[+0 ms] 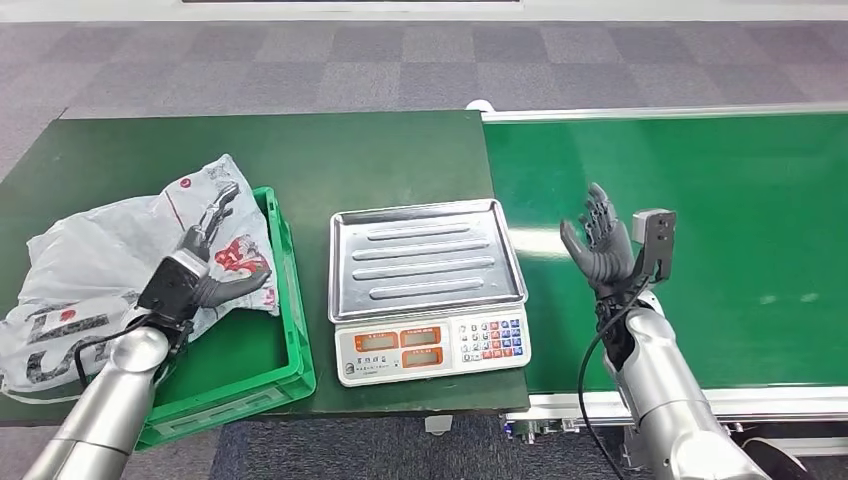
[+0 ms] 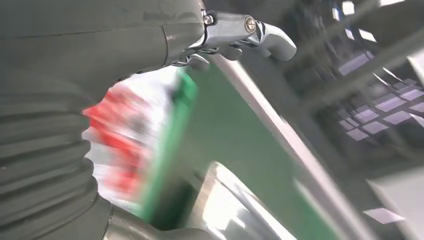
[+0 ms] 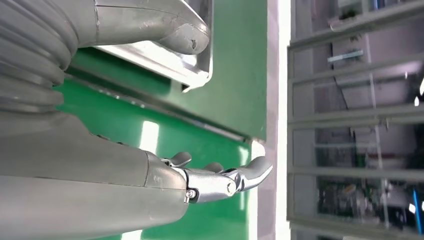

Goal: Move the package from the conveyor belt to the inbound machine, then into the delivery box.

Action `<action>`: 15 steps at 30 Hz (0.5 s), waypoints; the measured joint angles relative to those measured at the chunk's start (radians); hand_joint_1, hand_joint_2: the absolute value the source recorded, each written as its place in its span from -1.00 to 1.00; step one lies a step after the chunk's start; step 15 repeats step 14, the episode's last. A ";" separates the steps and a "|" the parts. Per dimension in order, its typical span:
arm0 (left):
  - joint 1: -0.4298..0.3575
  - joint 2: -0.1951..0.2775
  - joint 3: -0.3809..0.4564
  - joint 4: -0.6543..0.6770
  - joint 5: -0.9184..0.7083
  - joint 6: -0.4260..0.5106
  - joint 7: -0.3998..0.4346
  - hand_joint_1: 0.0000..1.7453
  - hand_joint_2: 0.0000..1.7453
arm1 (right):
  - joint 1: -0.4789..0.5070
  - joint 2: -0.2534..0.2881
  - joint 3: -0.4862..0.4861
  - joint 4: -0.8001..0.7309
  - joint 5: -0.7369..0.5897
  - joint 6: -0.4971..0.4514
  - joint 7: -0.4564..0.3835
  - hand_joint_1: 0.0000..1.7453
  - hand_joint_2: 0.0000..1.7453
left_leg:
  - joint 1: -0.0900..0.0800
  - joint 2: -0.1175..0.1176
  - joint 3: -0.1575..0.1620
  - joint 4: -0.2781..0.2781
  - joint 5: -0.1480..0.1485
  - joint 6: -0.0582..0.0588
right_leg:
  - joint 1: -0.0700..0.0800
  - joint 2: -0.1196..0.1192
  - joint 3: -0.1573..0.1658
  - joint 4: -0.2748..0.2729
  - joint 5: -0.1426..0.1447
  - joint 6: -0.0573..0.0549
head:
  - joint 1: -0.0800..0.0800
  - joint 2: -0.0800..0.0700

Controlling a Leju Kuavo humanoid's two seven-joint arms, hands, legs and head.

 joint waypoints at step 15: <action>-0.216 -0.243 -0.105 0.277 0.333 -0.196 0.046 -1.00 1.00 | -0.096 0.047 0.144 0.100 -0.008 0.047 -0.060 -1.00 1.00 | 0.000 -0.003 -0.002 0.001 0.001 0.001 | -0.001 -0.003 -0.001 0.000 0.001 0.000 | 0.000 0.000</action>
